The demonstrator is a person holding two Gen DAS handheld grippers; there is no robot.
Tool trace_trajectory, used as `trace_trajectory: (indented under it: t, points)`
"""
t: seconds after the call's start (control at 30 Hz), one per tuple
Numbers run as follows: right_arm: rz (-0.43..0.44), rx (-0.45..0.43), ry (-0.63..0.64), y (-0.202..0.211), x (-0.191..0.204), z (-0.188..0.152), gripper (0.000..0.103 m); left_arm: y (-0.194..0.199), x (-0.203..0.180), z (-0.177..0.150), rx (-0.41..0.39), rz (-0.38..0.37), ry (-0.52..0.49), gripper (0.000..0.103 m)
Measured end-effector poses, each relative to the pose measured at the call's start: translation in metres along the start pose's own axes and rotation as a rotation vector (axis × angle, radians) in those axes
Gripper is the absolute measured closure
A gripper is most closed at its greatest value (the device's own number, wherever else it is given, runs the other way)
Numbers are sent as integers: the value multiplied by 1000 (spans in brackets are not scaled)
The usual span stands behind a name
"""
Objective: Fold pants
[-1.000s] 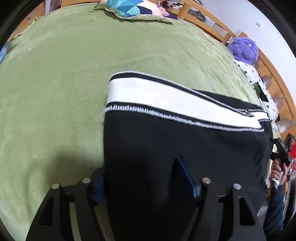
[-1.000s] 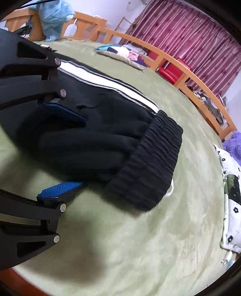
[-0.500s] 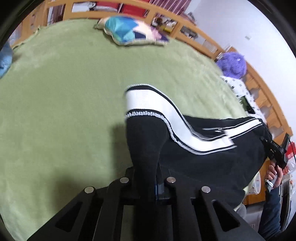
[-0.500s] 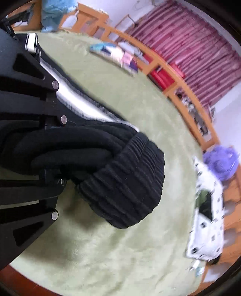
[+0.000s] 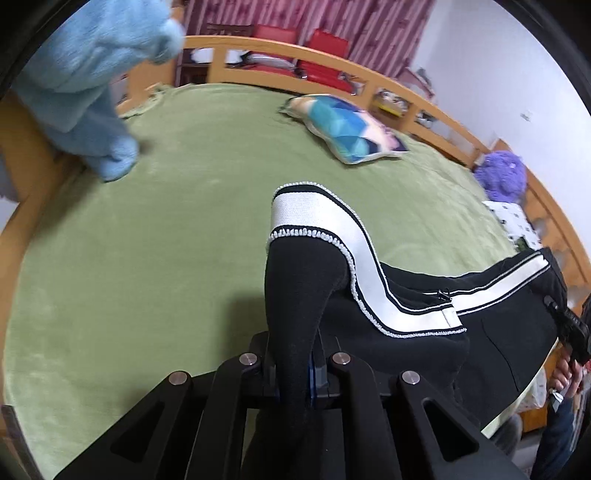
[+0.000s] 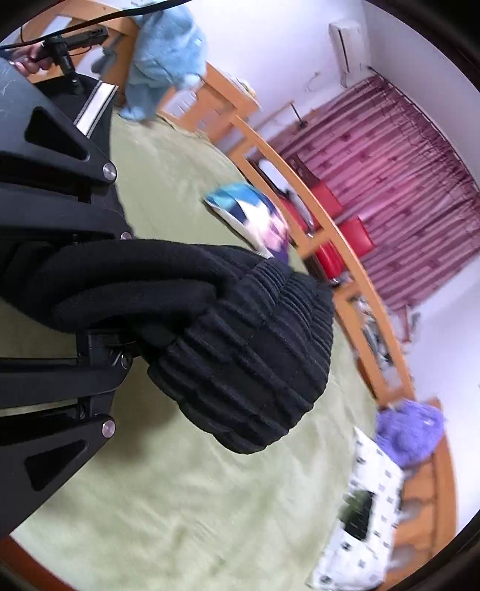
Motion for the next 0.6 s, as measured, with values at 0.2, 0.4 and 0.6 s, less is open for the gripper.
trace_trajectory:
  t: [0.2,0.4,0.6]
  points:
    - [-175,174,-37,-58,-44,-50,75,-60,33,-35,106,40,68,83]
    - [-258,309,-139,-51,-87,-90,55,-76,36,-56,151,81,60,44]
    - [-418,280,109,-12,-48,-89,55,-41,29,-66,75,78,34,29]
Point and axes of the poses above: each gripper's, at about its wrist camera, not at the fingertips, and y roughly against the way its jaws point, x to its left, z to its top, the point moved 9 cm from there along -y, roughly the way its jaws point, and after that the axes turned 5 degrees about z, right-handed, at the moved point
